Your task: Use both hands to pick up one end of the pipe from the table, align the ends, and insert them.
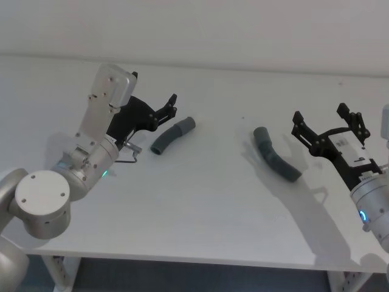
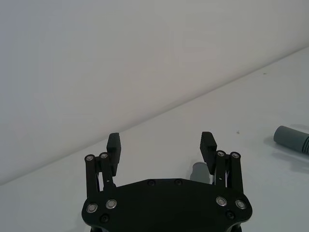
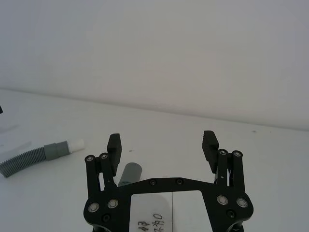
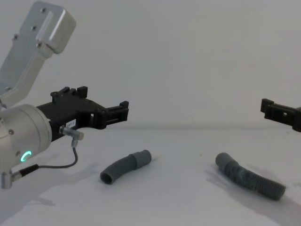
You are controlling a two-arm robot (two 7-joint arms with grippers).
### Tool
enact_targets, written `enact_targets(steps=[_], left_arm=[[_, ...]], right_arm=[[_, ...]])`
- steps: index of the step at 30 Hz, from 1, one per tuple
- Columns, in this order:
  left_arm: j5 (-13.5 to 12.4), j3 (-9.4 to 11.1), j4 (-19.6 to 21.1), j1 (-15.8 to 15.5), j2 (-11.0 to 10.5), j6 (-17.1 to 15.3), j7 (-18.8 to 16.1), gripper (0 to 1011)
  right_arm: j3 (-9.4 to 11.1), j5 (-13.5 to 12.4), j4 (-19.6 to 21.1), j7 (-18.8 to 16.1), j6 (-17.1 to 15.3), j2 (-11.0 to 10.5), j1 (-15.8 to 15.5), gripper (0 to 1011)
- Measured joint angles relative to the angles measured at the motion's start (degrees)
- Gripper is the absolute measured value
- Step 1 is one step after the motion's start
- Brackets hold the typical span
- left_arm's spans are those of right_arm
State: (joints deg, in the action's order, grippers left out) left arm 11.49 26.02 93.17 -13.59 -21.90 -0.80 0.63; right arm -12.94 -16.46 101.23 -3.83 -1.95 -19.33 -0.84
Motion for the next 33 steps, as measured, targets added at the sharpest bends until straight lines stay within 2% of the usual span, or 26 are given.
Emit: enact_targets(steps=[33], left_arm=[[0.0,0.0,0.0,0.0,0.0,0.0,0.0,1000]], right_arm=[[0.0,0.0,0.0,0.0,0.0,0.0,0.0,1001]])
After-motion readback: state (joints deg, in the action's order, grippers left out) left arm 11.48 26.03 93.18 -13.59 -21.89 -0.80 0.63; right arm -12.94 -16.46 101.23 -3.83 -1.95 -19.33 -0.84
